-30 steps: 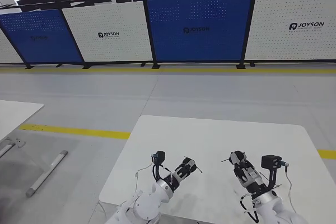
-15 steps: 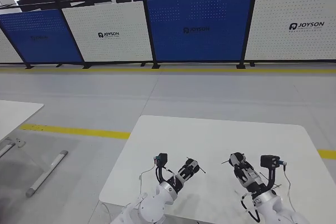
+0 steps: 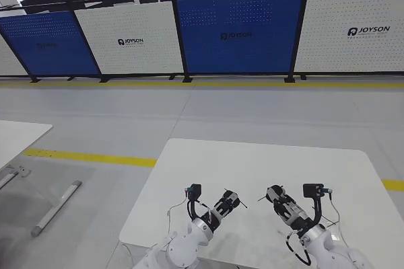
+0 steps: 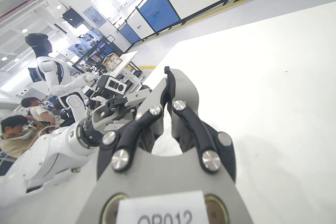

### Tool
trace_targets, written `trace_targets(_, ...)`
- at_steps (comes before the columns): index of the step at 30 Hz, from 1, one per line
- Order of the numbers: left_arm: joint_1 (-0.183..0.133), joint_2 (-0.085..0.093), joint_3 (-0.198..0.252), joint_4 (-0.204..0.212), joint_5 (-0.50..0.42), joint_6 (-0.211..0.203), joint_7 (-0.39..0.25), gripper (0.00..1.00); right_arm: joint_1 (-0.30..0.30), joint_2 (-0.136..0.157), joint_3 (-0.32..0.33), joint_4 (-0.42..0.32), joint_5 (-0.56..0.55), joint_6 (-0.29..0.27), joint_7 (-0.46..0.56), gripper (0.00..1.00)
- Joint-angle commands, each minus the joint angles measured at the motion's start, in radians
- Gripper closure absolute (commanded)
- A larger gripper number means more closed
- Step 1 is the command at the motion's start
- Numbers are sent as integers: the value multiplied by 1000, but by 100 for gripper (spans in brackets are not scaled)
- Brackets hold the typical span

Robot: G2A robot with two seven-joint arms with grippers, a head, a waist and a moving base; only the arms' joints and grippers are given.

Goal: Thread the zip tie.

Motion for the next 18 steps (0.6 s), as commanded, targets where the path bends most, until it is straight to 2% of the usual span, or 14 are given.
trace_targets(1, 0, 0, 0, 0, 0, 0, 0, 100, 0, 0, 0, 0, 0, 0, 0, 100)
trace_targets(7, -3, -4, 2, 5, -16, -10, 24, 100, 12, -14, -32, 23, 7, 35, -20, 100)
trace_targets(11, -5, -11, 14, 11, -16, -36, 65, 100, 21, -23, -47, 29, 27, 33, -33, 100)
trace_targets(18, -5, -11, 15, 13, -13, -39, 67, 100, 21, -23, -47, 29, 27, 33, -33, 100)
